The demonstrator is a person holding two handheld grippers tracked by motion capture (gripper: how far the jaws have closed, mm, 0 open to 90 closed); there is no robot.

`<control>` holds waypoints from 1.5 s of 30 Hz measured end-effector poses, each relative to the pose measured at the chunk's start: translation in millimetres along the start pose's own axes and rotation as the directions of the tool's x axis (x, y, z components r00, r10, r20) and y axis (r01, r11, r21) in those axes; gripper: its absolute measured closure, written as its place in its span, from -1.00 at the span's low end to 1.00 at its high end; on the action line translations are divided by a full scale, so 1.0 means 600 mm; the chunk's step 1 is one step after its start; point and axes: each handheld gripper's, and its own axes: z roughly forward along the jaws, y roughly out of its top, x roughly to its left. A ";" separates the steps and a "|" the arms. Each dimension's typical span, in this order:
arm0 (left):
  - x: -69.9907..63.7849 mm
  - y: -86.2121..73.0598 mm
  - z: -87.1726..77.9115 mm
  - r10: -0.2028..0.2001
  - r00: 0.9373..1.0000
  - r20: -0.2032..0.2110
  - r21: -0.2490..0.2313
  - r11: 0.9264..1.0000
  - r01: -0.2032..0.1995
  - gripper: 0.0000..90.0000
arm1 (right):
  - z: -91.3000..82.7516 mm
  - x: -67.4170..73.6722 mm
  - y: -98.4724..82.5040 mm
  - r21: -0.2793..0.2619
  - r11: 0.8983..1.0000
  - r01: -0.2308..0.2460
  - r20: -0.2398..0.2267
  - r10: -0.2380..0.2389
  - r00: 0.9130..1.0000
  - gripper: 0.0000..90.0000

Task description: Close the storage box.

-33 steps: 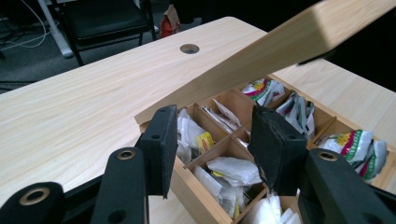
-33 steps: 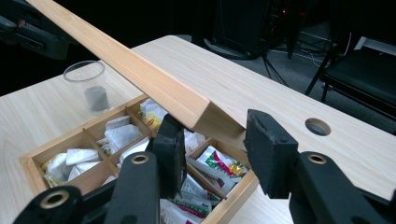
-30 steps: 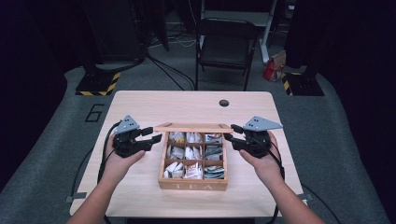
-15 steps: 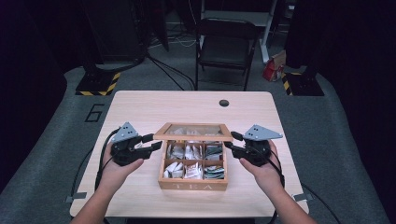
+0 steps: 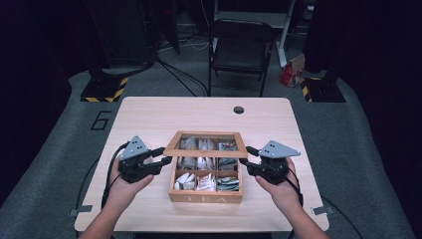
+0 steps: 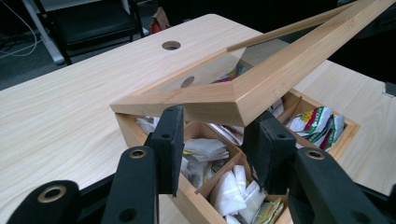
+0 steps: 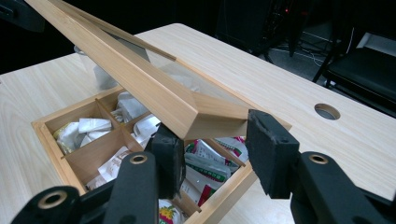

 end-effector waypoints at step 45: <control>-0.028 -0.086 0.007 -0.047 0.999 0.028 0.001 0.999 0.047 0.30 | -0.012 0.035 -0.079 0.027 0.999 -0.030 -0.060 0.031 0.998 0.24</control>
